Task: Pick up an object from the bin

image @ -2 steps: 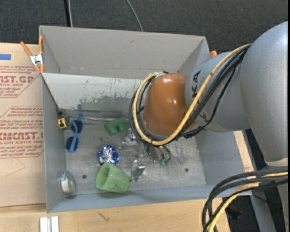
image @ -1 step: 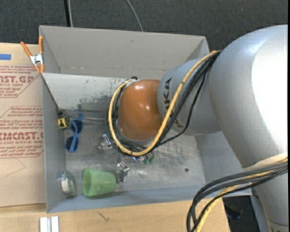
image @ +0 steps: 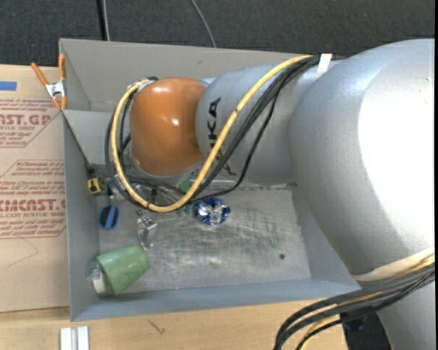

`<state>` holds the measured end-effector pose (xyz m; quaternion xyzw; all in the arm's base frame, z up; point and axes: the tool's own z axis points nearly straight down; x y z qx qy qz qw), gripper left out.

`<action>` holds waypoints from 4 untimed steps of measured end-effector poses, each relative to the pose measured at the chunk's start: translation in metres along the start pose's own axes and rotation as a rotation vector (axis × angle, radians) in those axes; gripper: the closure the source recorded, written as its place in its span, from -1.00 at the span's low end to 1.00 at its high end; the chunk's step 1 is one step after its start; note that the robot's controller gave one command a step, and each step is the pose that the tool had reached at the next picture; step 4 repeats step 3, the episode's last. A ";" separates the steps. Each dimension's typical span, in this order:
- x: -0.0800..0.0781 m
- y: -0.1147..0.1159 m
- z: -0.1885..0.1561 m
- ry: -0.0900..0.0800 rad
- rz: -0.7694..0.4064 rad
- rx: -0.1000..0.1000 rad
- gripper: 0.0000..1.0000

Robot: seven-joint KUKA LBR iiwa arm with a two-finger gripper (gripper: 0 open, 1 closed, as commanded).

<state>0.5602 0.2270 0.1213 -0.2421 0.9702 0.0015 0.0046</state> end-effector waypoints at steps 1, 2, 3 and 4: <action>-0.036 0.001 0.037 0.008 -0.109 -0.001 -1.00; -0.037 0.001 0.035 0.006 -0.108 -0.001 1.00; -0.037 -0.003 -0.096 -0.002 -0.110 0.002 1.00; -0.037 -0.003 -0.096 -0.002 -0.110 0.002 1.00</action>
Offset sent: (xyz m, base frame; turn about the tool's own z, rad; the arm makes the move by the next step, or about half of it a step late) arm 0.0321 0.0175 -0.0352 -0.1083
